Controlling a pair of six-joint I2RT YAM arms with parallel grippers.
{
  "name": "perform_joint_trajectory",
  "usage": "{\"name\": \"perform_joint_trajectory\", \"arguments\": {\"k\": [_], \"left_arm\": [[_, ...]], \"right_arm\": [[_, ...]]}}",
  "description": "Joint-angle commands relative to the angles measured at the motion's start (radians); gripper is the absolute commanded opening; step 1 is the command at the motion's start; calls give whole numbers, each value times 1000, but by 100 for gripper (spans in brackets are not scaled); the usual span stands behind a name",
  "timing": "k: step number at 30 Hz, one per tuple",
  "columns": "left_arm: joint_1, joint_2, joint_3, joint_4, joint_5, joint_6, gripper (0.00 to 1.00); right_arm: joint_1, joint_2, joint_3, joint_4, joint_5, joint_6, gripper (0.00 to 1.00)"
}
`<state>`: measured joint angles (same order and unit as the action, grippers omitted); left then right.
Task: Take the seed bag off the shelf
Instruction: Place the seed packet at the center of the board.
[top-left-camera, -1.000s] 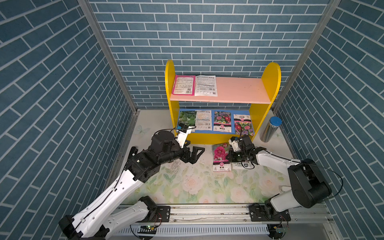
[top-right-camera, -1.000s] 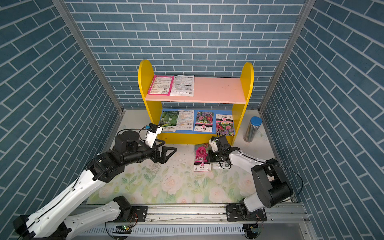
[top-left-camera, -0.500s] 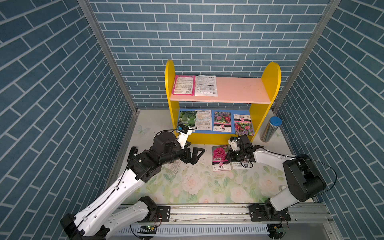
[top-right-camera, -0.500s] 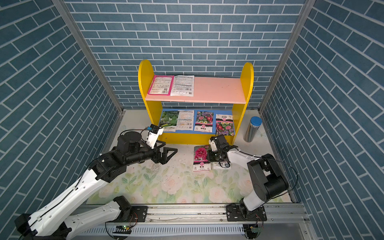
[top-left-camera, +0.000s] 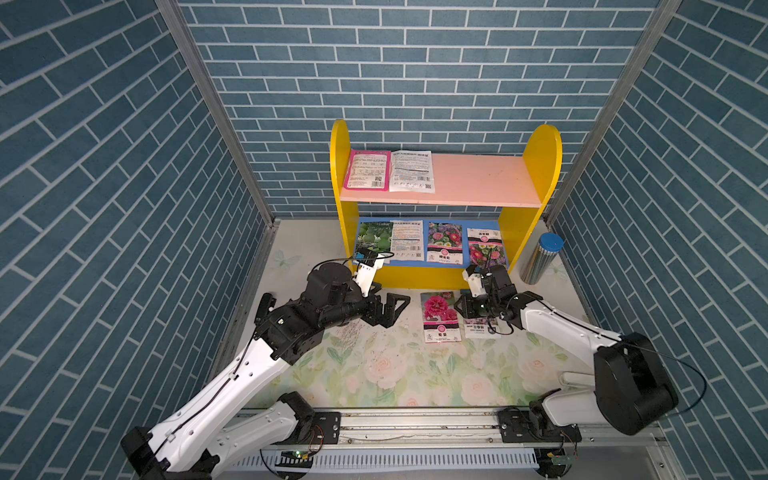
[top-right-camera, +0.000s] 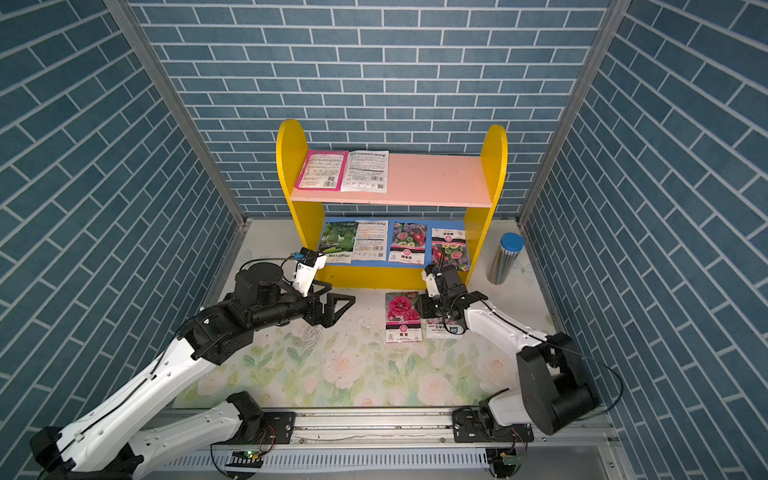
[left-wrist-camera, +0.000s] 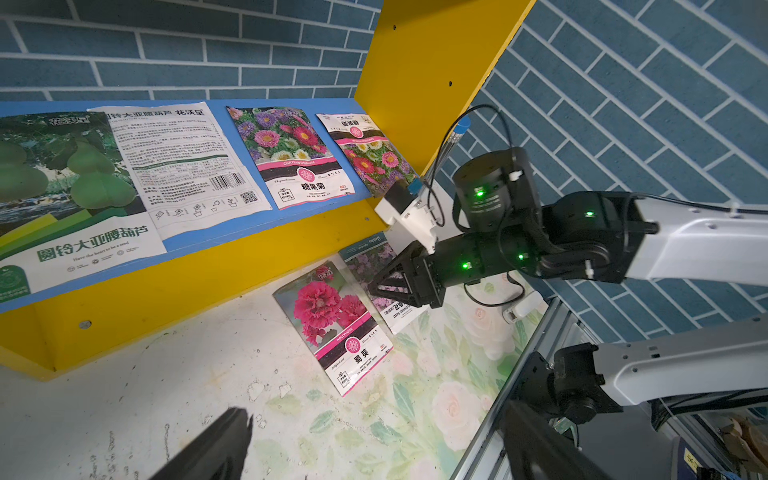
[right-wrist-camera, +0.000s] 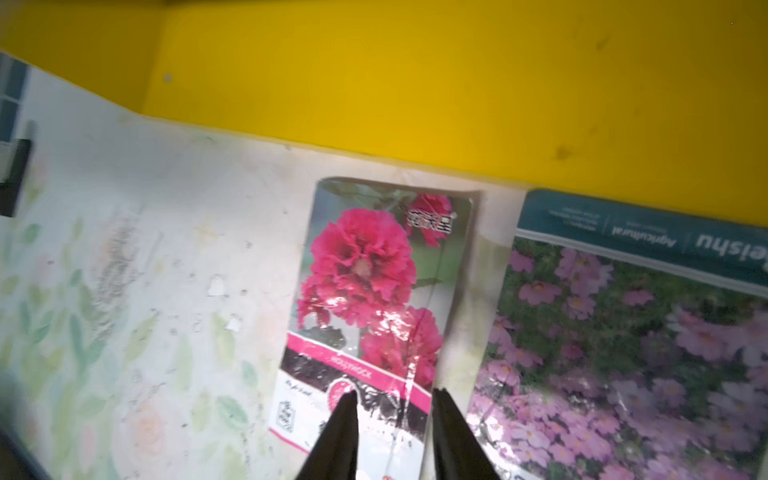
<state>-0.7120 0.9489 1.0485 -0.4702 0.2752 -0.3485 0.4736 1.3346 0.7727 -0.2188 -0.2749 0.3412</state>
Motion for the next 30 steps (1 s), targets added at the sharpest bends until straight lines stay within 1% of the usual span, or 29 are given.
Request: {"name": "perform_joint_trajectory", "arguments": {"k": [1,5,9,12,13,18,23,27,30], "left_arm": [[0,12,7,41,-9,-6,100],[0,50,52,65,-7,-2,100],[0,110,127,86,-10,12,100],[0,155,201,97,-13,20,100],[0,170,231,100,-14,24,100],[0,250,390,108,2,38,100],[0,327,536,136,-14,68,100],[0,426,692,124,-58,106,100],[0,510,809,97,-152,129,100]], "right_arm": [[-1,-120,-23,13,-79,-15,44],[-1,-246,-18,-11,-90,-8,59],[-1,-316,69,-98,-86,-26,76],[-1,-366,138,-137,-99,-33,97],[0,-377,164,-151,-104,-34,100],[0,-423,267,-184,-126,-42,100],[0,-459,349,-196,-88,-75,100],[0,-459,405,-210,-38,-107,100],[0,-457,433,-206,-1,-120,100]]}}
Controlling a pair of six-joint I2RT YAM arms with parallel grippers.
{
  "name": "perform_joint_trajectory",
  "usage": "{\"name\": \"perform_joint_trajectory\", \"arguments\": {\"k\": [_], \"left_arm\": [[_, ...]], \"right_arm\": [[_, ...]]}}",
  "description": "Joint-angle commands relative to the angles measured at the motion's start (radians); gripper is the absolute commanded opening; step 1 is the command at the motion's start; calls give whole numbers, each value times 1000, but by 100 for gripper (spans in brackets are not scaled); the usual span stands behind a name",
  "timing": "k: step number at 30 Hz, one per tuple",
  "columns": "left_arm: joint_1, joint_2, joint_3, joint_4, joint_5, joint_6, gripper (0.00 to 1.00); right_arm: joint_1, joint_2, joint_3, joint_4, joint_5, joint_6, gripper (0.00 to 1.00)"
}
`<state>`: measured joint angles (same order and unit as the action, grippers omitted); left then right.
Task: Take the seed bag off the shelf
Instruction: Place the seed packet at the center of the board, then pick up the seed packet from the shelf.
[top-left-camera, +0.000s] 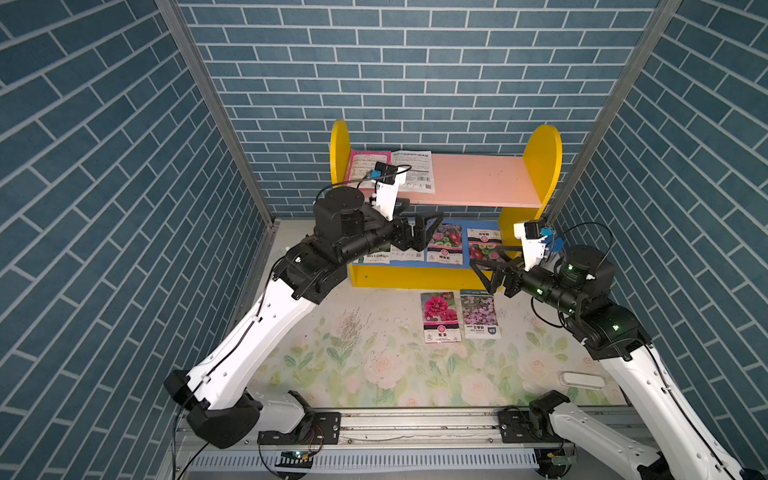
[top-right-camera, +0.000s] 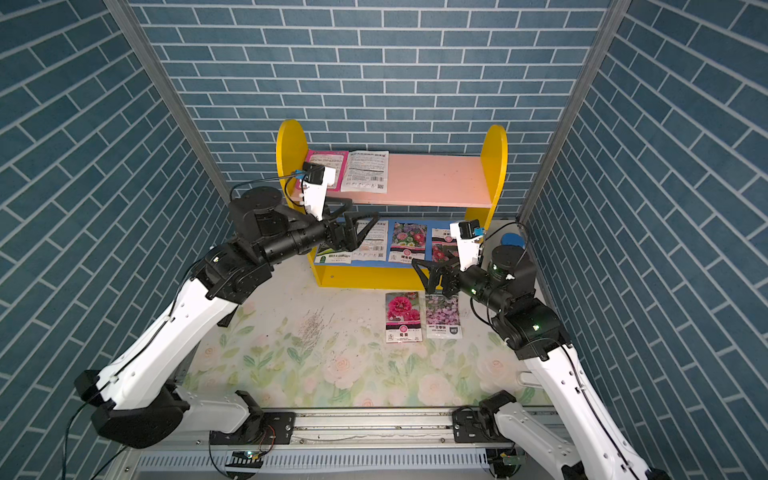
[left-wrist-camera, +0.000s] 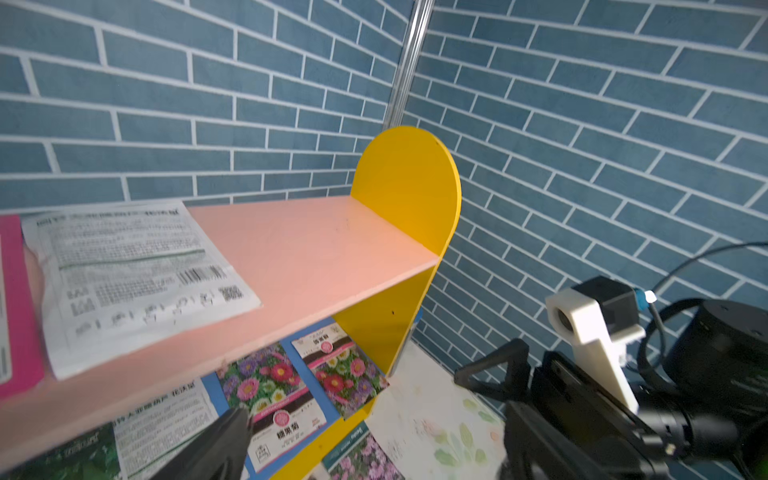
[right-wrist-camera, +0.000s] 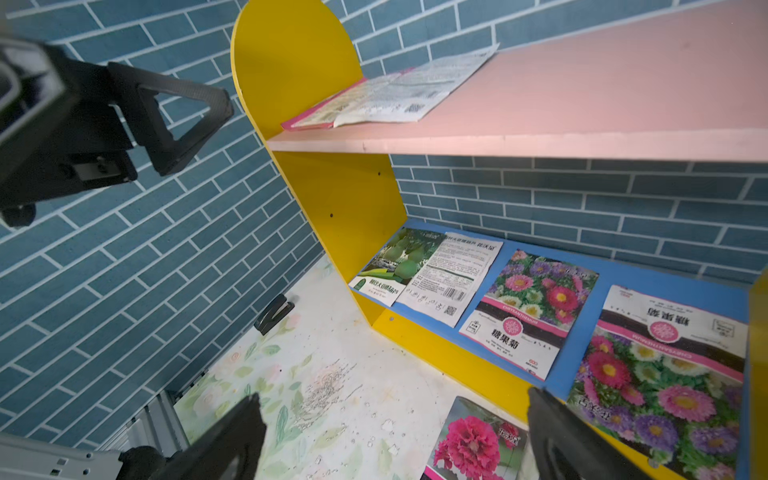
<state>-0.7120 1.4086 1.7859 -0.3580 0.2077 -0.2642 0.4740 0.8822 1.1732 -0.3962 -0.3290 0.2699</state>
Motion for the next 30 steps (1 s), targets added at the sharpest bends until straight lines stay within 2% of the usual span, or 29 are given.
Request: {"name": "perform_joint_trajectory", "arguments": {"k": [1,10,13,21,30], "left_arm": [[0,79,108,-26,-128,54,100],[1,358,469,-164,-342,91,100],[2,435,533,-192,-390,95,100],[23,516,560,-216,-415,80,99],[31,556,566,-243,-391,67,99]], "right_arm": [[0,-5,40,-29,62,-53,100],[-1,-48,91,-12,123,-91,100],[-1,-70,91,11,121,-100,99],[-1,-99,89,37,118,-115,99],[0,-92,89,32,123,-115,98]]}}
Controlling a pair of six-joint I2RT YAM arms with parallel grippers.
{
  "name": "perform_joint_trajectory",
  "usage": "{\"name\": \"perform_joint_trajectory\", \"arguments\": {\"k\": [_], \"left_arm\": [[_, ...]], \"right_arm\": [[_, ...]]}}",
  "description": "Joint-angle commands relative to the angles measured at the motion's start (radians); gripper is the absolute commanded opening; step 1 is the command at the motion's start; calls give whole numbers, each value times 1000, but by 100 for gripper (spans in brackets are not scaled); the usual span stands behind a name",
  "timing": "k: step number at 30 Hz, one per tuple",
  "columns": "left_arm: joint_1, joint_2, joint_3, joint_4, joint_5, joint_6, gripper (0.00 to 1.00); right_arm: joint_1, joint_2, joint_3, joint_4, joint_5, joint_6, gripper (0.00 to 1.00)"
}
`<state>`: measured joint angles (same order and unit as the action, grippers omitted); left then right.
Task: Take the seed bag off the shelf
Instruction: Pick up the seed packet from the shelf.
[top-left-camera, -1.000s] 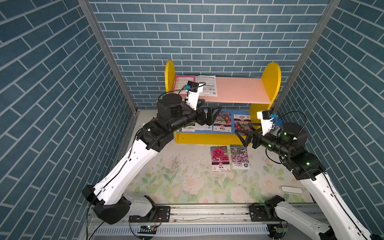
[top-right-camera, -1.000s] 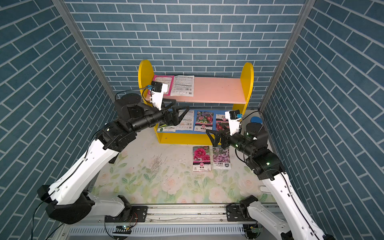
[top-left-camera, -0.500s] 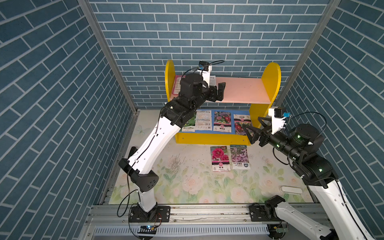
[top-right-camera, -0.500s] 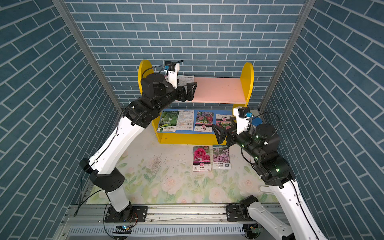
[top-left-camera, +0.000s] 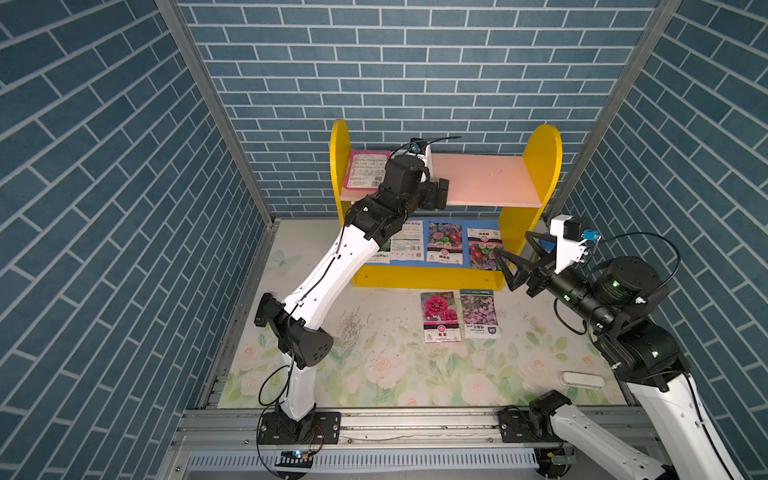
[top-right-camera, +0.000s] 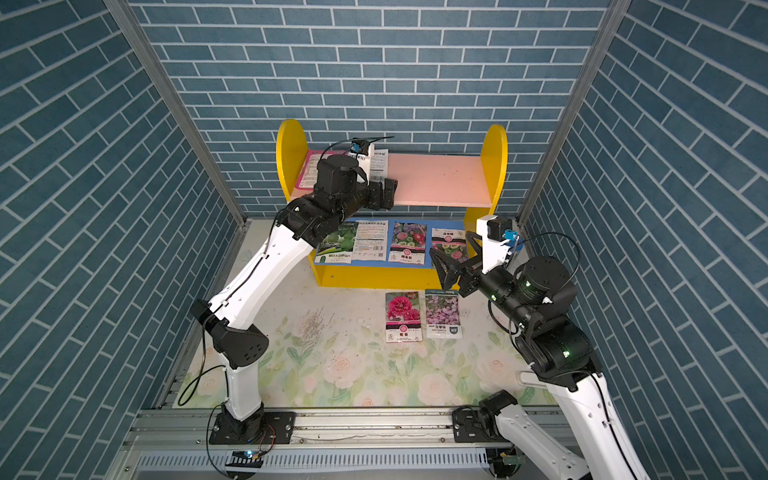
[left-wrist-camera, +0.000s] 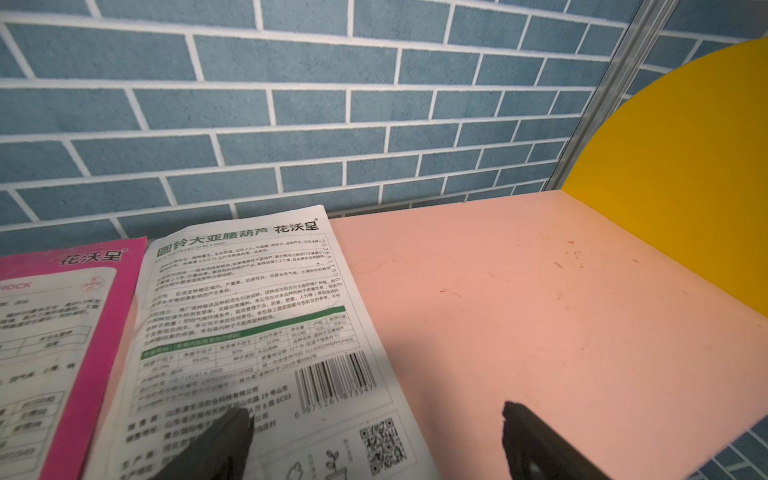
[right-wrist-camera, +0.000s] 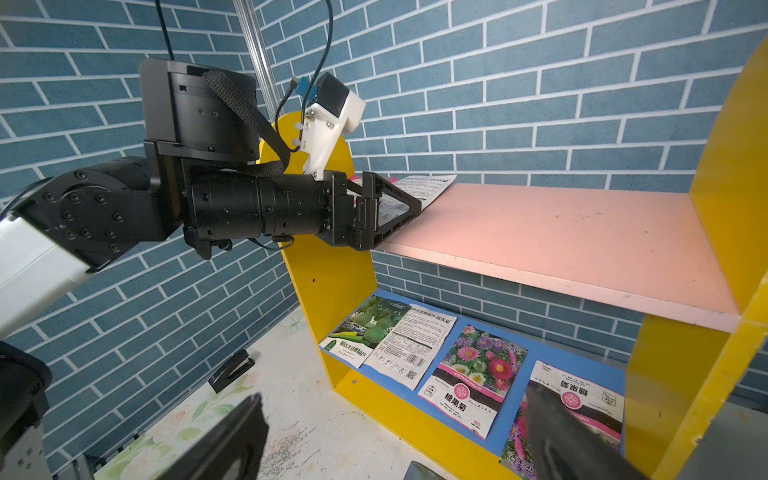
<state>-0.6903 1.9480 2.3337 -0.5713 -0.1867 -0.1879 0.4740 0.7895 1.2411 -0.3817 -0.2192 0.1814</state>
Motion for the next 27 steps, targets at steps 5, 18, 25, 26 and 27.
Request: {"name": "perform_joint_trajectory", "arguments": {"k": [5,18,25,26,27], "left_arm": [[9,7,-5,-35,83,-46,98],[9,-61,-46,-41,219,-138,97],[8,-111,-70,4,222,-125,98],[9,-117,-67,16,210,-116,98],[9,-121,-66,27,191,-107,98]], "right_arm": [[0,1,16,15,17,-27,97],[0,-1,-16,26,14,-33,97],[-1,-20,-17,32,6,-22,97],[0,-22,-16,34,2,-19,97],[0,-24,-17,36,-1,-15,97]]}}
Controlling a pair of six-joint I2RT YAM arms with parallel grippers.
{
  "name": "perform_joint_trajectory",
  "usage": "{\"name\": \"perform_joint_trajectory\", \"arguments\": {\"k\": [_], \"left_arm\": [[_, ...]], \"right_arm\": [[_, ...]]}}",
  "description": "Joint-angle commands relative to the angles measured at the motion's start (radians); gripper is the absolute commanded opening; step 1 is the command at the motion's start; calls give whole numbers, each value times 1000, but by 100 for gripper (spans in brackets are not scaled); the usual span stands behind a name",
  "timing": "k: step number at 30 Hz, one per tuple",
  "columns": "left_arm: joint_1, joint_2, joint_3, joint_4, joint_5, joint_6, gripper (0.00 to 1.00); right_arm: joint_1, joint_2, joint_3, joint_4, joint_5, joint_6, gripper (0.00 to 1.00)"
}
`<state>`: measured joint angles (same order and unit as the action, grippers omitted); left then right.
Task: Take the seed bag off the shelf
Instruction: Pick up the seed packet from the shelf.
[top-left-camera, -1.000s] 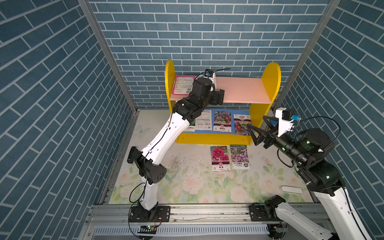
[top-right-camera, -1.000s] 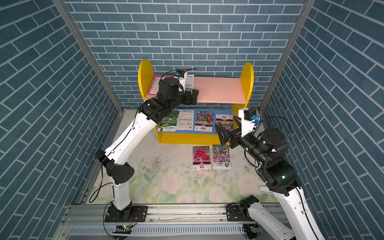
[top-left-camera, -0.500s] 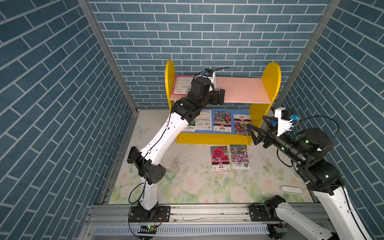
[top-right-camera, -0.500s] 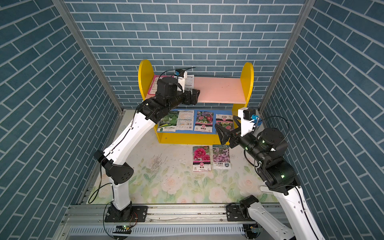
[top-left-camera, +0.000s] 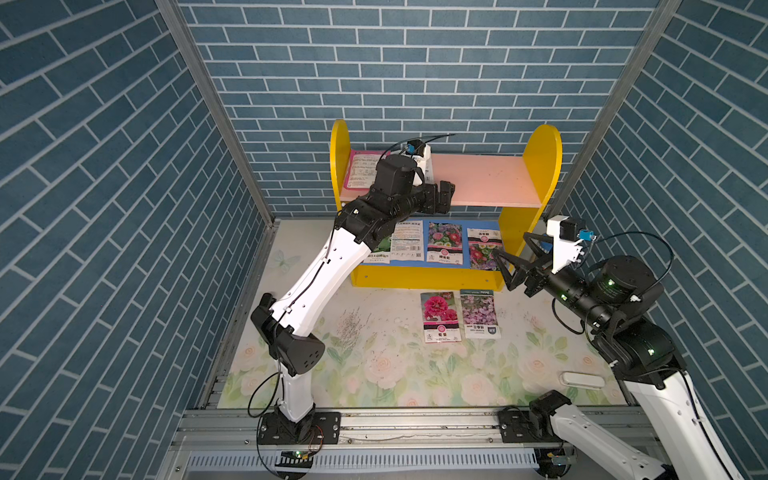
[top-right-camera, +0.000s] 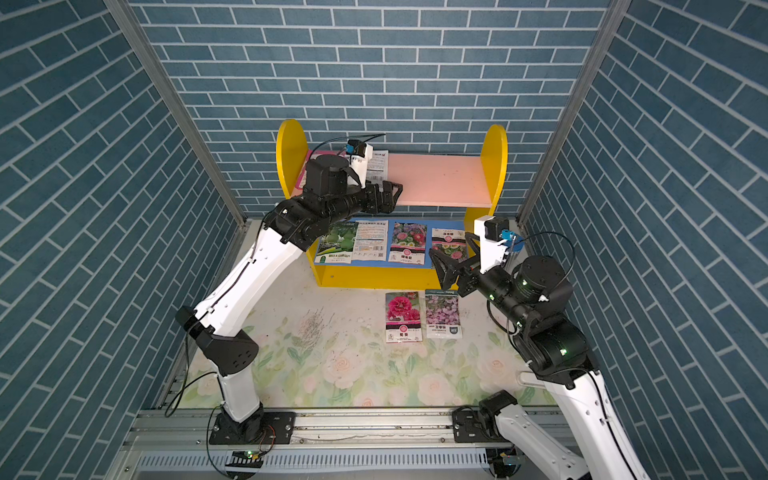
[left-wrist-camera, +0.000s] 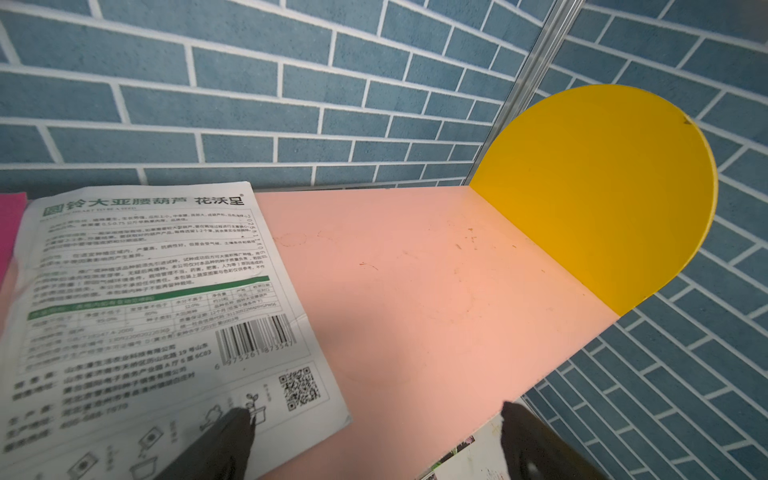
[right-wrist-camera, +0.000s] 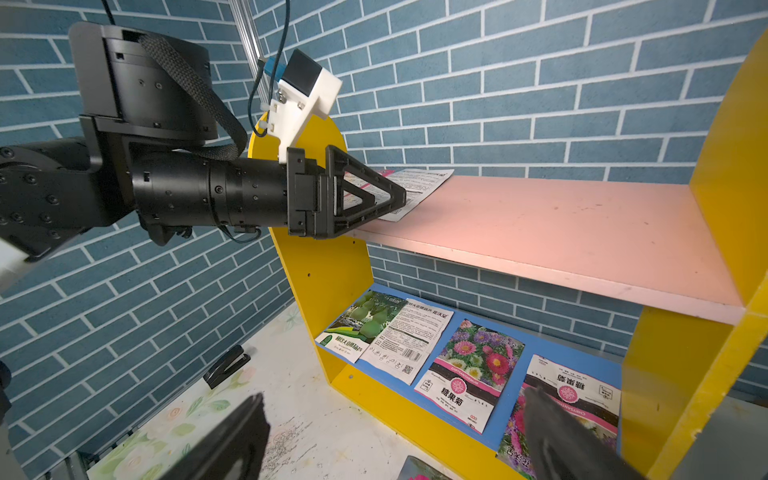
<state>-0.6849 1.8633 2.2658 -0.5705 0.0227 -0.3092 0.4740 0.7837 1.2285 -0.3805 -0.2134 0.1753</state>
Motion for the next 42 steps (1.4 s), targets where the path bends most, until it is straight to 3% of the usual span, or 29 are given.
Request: {"name": "perform_joint_trajectory", "arguments": {"k": [1,6,11,18,28,42], "left_arm": [[3,-41,1,38,-43,26,98],[4,-23,11,85,-150,79,99],[4,69,129,40,-251,118,100],[6,118,138,34,-316,123,100],[15,158,140,-11,-283,94,100],[4,119,90,-126,-72,-27,97]], "right_arm": [[-1,-21,-4,37,-9,-7,96],[1,-29,-1,27,6,-14,96],[0,-11,24,12,14,-26,96],[0,5,39,4,20,-42,96],[0,12,34,-5,28,-48,96],[0,-1,24,-14,32,-43,96]]}}
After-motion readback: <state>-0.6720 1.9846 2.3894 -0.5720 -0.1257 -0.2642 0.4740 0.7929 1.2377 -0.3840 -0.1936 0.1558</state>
